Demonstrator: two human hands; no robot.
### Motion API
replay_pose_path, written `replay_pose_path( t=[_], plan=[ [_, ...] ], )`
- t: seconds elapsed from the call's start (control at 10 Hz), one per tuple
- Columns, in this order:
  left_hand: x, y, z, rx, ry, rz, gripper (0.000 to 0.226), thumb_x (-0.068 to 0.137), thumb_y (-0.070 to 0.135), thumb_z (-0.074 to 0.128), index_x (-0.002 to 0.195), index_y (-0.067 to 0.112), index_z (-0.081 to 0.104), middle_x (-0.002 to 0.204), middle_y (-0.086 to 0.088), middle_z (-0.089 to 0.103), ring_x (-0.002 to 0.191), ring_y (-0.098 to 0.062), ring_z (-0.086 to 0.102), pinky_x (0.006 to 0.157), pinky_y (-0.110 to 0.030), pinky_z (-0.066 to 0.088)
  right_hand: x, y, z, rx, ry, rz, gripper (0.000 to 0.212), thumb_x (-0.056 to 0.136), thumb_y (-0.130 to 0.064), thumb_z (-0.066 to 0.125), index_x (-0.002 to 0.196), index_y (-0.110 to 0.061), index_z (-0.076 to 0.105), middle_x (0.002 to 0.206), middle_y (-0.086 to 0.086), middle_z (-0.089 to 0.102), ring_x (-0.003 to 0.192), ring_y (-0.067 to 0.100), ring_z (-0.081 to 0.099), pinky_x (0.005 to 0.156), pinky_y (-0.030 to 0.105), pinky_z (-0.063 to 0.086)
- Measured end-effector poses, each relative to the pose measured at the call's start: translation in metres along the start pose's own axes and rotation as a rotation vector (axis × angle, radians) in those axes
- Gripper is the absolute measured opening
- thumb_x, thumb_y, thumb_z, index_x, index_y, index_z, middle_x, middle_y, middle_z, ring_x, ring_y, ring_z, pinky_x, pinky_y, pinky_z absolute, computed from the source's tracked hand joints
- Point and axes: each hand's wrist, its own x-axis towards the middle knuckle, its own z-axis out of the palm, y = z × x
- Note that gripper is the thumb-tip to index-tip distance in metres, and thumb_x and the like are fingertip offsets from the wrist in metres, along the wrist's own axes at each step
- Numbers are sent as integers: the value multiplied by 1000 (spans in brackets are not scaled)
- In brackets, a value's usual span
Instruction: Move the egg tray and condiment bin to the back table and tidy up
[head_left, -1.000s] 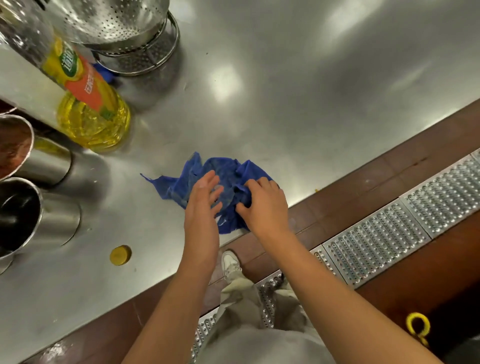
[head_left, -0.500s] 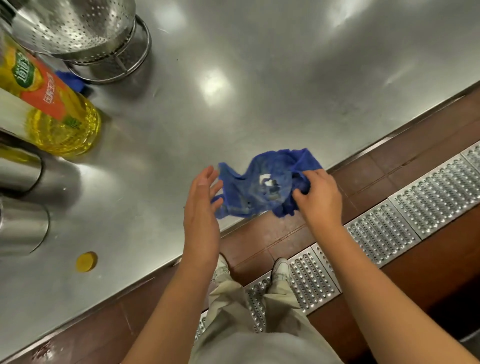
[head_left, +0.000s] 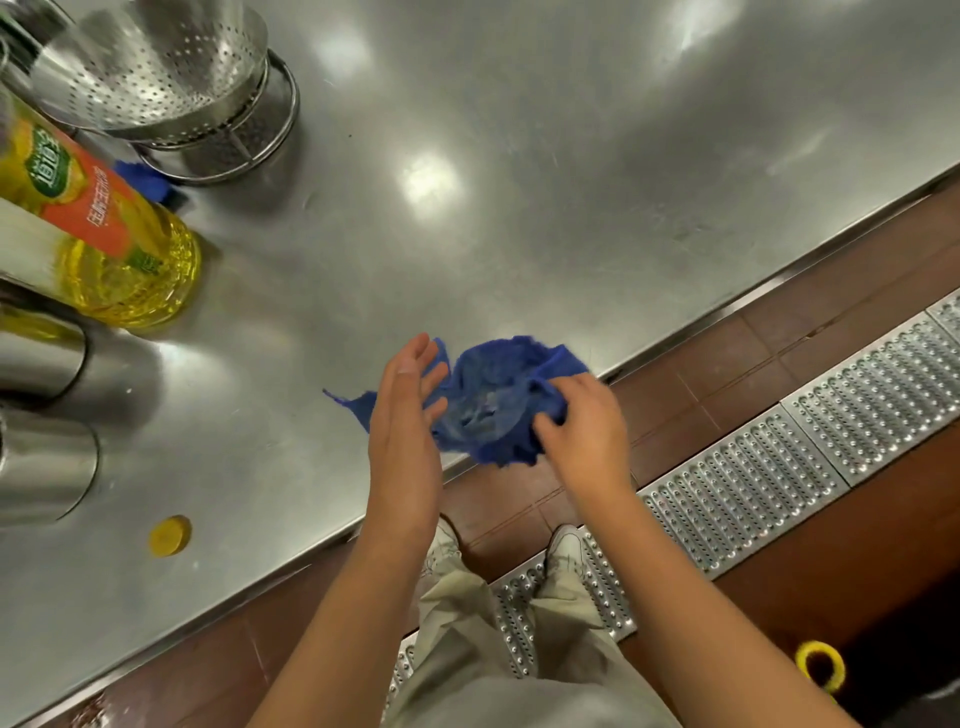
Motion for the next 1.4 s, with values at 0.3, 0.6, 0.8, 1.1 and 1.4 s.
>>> replay_pose_path(
  t=[0.3,0.6,0.8,1.1,1.4],
  plan=[
    [2,0,-19,7,39,2,44,87,52,34,121,38,58,133,12,60,117,-2,60,97,-30,47,40,11,-29,-33,187,180,4,83,-15,63,83,-12,61,89,1,50,82,29,55,65,30,31],
    [5,10,-44,-34,40,2,51,79,63,43,121,39,59,118,22,67,110,5,62,83,-15,50,-12,-63,32,-64,-92,-31,18,86,-17,65,103,-11,66,106,9,60,93,28,59,76,34,46],
    [9,25,-63,-45,105,12,36,95,50,40,122,35,58,123,17,63,112,4,61,91,-20,49,2,-89,50,-68,-159,-71,13,88,-17,62,99,-12,65,105,8,61,92,27,59,71,33,45],
    [31,61,-109,-69,196,91,39,103,43,34,133,28,55,132,12,59,119,-2,58,102,-26,45,50,-145,61,202,-233,2,44,86,-26,67,128,-21,54,100,-7,55,84,16,51,60,16,32],
    [40,68,-140,-64,179,99,52,88,56,33,129,34,55,131,16,60,118,-1,59,107,-39,44,37,-172,60,315,-214,-9,47,93,-37,60,135,-20,50,106,-16,47,91,4,50,70,17,35]
  ],
)
